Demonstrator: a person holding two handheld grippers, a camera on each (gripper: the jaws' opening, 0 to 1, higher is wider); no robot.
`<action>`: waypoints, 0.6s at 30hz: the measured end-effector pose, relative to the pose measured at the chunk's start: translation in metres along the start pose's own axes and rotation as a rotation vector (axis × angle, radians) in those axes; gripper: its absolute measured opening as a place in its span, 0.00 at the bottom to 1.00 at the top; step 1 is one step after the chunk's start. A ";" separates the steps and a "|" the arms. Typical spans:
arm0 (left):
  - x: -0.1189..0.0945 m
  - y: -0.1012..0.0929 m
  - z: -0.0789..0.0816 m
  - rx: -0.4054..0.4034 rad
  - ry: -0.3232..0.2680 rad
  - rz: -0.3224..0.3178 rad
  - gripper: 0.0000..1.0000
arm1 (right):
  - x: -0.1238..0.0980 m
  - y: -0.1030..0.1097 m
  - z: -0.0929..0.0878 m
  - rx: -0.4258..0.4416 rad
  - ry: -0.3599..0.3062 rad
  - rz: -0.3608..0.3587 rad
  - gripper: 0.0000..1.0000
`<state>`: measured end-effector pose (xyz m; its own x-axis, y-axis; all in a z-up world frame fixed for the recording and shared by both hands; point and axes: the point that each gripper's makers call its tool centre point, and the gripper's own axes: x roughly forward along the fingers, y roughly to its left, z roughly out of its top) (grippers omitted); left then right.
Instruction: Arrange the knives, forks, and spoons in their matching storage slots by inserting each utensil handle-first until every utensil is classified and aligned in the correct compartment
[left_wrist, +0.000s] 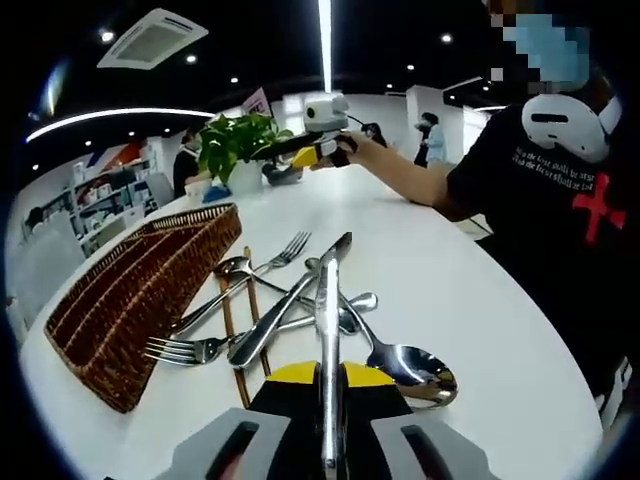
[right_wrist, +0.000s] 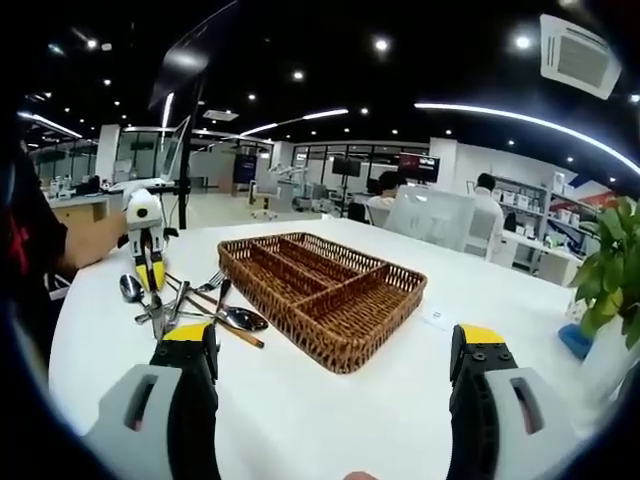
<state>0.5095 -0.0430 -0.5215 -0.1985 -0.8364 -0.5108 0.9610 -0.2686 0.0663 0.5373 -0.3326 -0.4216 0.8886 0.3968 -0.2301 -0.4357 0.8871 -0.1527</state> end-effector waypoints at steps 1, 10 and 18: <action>-0.001 0.001 0.002 0.001 -0.005 0.005 0.06 | 0.000 0.000 0.000 -0.002 0.000 0.002 0.99; -0.002 0.003 0.008 -0.003 -0.012 0.025 0.06 | 0.004 0.018 0.001 -0.024 -0.003 0.068 0.97; -0.002 0.001 0.019 0.012 -0.044 0.026 0.06 | 0.021 0.098 -0.001 -0.150 -0.003 0.339 0.89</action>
<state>0.5075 -0.0507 -0.5041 -0.1819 -0.8635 -0.4703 0.9637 -0.2517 0.0894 0.5134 -0.2374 -0.4428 0.6907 0.6630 -0.2888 -0.7212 0.6608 -0.2079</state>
